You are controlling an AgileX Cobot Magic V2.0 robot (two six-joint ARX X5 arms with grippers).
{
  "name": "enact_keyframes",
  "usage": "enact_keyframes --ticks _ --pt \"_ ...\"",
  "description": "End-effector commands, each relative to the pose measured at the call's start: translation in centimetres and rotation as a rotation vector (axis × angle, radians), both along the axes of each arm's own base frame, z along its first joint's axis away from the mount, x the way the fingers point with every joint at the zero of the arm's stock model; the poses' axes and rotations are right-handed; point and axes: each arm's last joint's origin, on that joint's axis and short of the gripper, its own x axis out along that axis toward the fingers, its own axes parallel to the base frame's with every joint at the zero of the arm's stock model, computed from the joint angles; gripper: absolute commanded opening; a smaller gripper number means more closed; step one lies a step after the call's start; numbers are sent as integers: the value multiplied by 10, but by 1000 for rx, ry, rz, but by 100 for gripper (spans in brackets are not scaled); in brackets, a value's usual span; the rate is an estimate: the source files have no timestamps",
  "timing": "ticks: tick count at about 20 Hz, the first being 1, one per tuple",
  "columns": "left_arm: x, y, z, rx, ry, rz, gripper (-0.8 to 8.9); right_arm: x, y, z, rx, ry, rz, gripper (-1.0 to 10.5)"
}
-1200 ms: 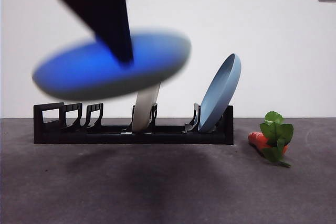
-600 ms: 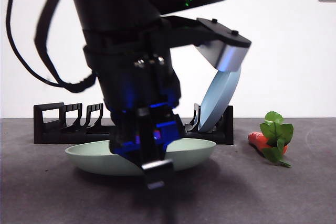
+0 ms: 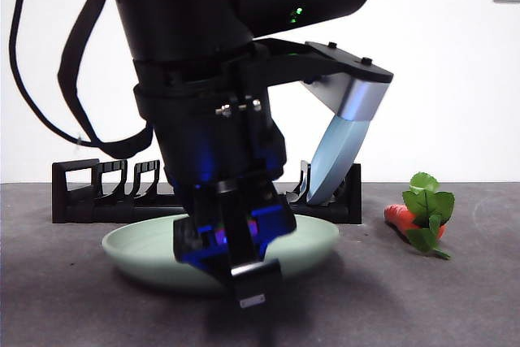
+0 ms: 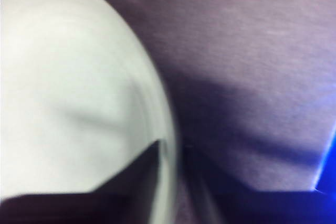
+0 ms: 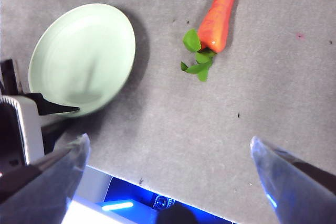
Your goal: Take the green plate from the plate rack,put the plate on the table,take the carrot from the table,put the carrot in the plate
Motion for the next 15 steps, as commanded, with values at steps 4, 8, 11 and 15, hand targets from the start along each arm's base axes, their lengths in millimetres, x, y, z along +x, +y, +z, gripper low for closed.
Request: enact_keyframes --ticks 4,8,11,15 --pt "0 -1 8 -29 1 39 229 0 0 0 1 -1 1 595" --pt "0 -2 64 -146 -13 105 229 8 1 0 3 -18 1 595" --pt "-5 7 129 -314 -5 175 229 27 3 -5 8 -15 -4 595" --pt "-22 37 220 -614 24 194 227 69 16 -23 18 26 16 595"
